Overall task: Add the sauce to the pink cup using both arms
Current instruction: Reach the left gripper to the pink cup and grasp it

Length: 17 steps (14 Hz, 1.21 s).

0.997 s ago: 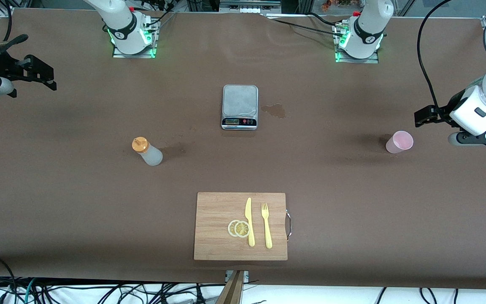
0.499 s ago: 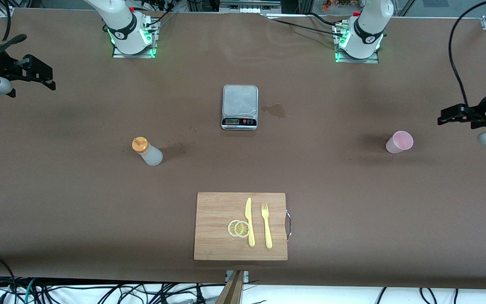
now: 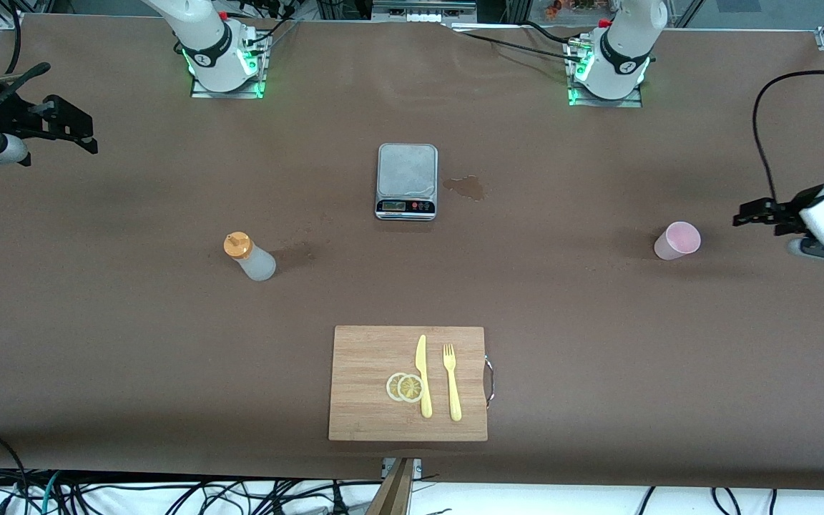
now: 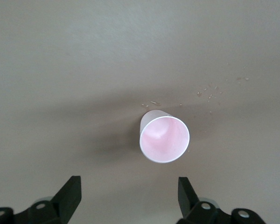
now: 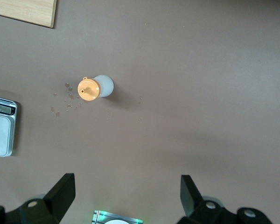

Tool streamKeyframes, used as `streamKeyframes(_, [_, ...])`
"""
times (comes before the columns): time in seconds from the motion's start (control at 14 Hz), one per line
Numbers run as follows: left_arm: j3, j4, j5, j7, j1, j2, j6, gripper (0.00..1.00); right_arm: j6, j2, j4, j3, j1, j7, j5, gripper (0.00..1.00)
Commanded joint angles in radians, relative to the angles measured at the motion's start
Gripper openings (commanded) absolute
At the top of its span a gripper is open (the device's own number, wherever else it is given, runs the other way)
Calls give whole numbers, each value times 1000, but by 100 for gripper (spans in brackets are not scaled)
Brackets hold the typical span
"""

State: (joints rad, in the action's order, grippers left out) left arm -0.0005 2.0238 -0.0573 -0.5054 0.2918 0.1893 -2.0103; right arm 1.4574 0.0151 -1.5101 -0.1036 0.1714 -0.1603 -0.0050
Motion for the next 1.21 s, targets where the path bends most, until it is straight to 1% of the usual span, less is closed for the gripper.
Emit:
streamKeyframes(0.0, [-16,98,-49,-47,1,24,-123,81,-3,-17,-13,-8,-6,-15,8,100])
streamKeyframes(0.07, [-16,93,-53,-47,1,53,-146,73,-3,-17,-13,-13,-6,-16,7,100])
streamKeyframes(0.21, [-16,95,-55,-47,3,76,-208,64,-5,-18,-13,-27,-6,-16,8,100])
streamKeyframes(0.28, [-16,96,-68,-47,1,94,-212,62,-5,-18,-13,-28,-6,-16,8,100])
streamKeyframes(0.36, [-16,96,-94,-48,0,116,-219,62,-3,-18,-13,-28,-6,-16,8,100])
streamKeyframes(0.5, [-19,96,-96,-48,-3,133,-231,60,-2,-17,-13,-28,-6,-16,8,100])
streamKeyframes(0.64, [-23,101,-96,-50,-3,139,-231,46,-3,-18,-13,-28,-6,-16,8,100])
streamKeyframes(0.78, [-23,99,-92,-51,-3,137,-231,38,-2,-18,-13,-28,-6,-16,8,100])
streamKeyframes(0.93, [-23,95,-87,-53,-3,137,-231,27,-3,-18,-13,-28,-6,-16,7,100])
streamKeyframes(1.14, [-21,92,-87,-59,-2,156,-234,16,-5,-18,-13,-28,-6,-16,8,100])
